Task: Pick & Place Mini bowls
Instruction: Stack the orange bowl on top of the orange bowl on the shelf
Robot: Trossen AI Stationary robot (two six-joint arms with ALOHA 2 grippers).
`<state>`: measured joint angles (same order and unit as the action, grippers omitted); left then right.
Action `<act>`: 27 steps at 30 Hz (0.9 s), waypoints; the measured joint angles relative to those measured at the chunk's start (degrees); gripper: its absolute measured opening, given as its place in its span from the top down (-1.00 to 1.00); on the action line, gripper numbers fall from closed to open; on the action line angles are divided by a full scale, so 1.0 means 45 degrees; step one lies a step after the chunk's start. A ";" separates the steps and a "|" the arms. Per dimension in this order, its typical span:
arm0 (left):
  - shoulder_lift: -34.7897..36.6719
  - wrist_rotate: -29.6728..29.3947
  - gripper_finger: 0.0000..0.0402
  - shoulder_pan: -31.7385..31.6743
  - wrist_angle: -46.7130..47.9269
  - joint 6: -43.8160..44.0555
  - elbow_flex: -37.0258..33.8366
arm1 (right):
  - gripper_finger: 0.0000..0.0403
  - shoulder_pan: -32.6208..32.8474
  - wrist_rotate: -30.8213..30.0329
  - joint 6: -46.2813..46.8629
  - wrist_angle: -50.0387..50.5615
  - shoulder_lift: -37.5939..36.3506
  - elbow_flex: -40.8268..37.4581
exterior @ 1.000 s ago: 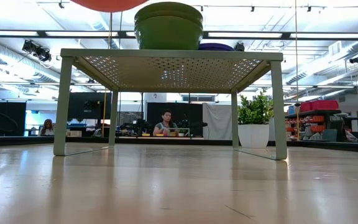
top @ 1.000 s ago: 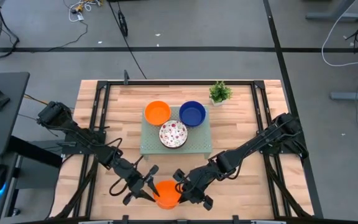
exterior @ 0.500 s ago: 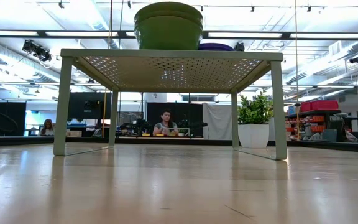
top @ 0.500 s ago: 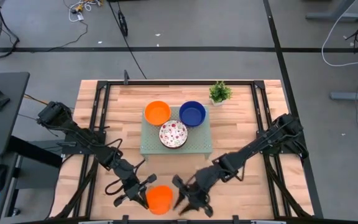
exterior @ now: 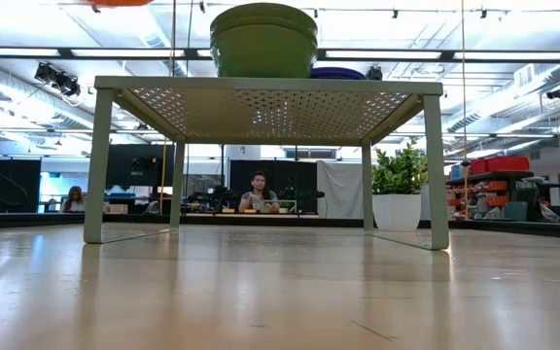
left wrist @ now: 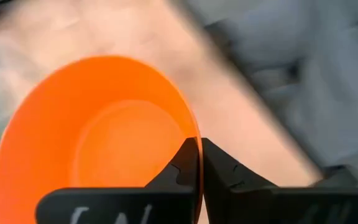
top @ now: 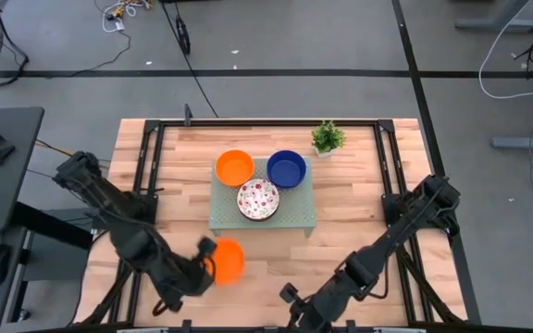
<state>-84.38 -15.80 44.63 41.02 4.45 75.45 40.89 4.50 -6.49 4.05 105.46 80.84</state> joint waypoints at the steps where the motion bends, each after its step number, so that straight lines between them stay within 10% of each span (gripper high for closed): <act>1: 0.0005 -0.0736 0.96 -0.0030 0.1261 0.0251 0.0705 | 0.32 0.0097 -0.0256 -0.0064 0.0049 0.0002 0.0000; 11: 0.0034 -0.4342 0.98 -0.3609 0.8689 -0.0710 0.4750 | 0.44 0.0299 -0.0567 -0.0414 -0.0020 0.0002 0.0000; 27: 0.0087 0.1435 0.98 -1.0024 0.6474 -0.4910 0.4801 | 0.47 0.0299 -0.0566 -0.0373 0.0030 0.0002 0.0000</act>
<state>-83.99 -9.34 -0.47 70.15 -17.65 97.06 42.24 1.95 -8.16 4.18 105.47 80.84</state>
